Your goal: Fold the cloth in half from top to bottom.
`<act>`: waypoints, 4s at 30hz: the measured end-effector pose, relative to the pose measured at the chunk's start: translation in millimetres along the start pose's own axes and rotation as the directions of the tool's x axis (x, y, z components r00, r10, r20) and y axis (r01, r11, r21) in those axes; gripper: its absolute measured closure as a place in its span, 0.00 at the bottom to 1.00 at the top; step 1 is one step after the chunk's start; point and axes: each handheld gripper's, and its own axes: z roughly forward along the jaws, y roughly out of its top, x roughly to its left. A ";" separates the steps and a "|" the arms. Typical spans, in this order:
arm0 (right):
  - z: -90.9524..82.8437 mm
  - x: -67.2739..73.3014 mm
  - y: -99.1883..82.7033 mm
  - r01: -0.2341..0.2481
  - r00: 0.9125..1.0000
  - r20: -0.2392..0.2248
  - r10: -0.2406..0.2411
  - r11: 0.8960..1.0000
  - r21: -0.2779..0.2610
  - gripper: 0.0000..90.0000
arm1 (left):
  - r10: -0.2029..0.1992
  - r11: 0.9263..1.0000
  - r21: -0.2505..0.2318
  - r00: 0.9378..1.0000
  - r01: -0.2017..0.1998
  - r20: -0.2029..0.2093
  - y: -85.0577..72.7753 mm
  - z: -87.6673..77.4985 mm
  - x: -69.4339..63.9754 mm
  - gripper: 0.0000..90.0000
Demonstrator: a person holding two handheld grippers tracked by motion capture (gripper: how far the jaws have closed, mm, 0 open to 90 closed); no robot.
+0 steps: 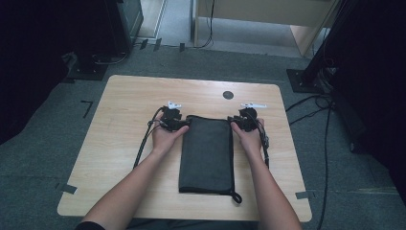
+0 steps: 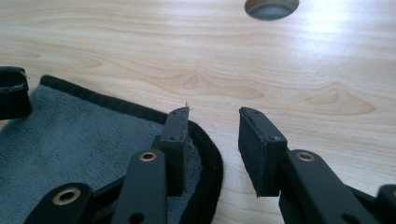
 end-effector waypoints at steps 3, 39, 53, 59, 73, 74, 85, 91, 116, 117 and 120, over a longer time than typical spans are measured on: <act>4.1 -0.6 -3.6 0.006 1.000 -0.010 -0.006 1.000 0.021 0.72 | 0.002 1.000 0.011 1.000 -0.002 -0.004 1.4 3.1 1.1 0.54; 10.8 70.0 53.5 0.229 0.971 -0.034 -0.239 0.957 -0.178 0.94 | 0.122 0.977 -0.171 0.992 -0.124 -0.022 45.0 -75.7 47.7 0.98; -66.6 68.5 -21.1 0.330 0.910 -0.169 -0.378 0.909 -0.257 0.94 | 0.257 0.938 -0.260 0.963 -0.230 0.075 -34.9 -130.4 5.9 0.97; -78.8 69.6 -64.8 0.379 0.890 -0.176 -0.421 0.896 -0.231 0.94 | 0.277 0.944 -0.211 0.956 -0.252 0.096 -78.0 -135.1 -11.9 0.96; -84.8 69.8 -113.9 0.397 0.881 -0.202 -0.427 0.902 -0.173 0.94 | 0.327 0.938 -0.137 0.944 -0.318 0.048 -130.3 -144.1 -26.6 0.95; -86.4 70.6 -115.5 0.405 0.878 -0.199 -0.435 0.898 -0.173 0.94 | 0.325 0.939 -0.125 0.945 -0.320 0.025 -132.4 -145.6 -27.0 0.97; -83.3 66.2 -122.8 0.416 0.870 -0.240 -0.431 0.902 -0.112 0.68 | 0.184 0.973 -0.167 0.975 -0.162 0.126 -135.6 -152.6 -15.0 0.72; -100.2 57.0 -112.4 0.325 0.878 -0.312 -0.362 0.931 -0.164 0.70 | 0.153 0.972 -0.205 0.974 -0.118 0.165 -123.3 -152.8 -18.9 0.67; -93.0 101.0 -107.3 0.286 0.926 -0.224 -0.303 0.952 -0.108 0.51 | 0.188 0.979 -0.091 0.978 -0.180 0.091 -134.5 -153.8 -17.0 0.39; -92.4 109.3 -104.3 0.294 0.921 -0.230 -0.313 0.949 -0.115 0.47 | 0.158 0.984 -0.095 0.983 -0.149 0.091 -133.7 -156.0 -13.0 0.35; -79.9 132.4 -100.5 0.344 0.914 -0.193 -0.356 0.934 -0.093 0.42 | 0.096 0.991 -0.098 0.992 -0.088 0.084 -133.5 -162.8 -0.3 0.24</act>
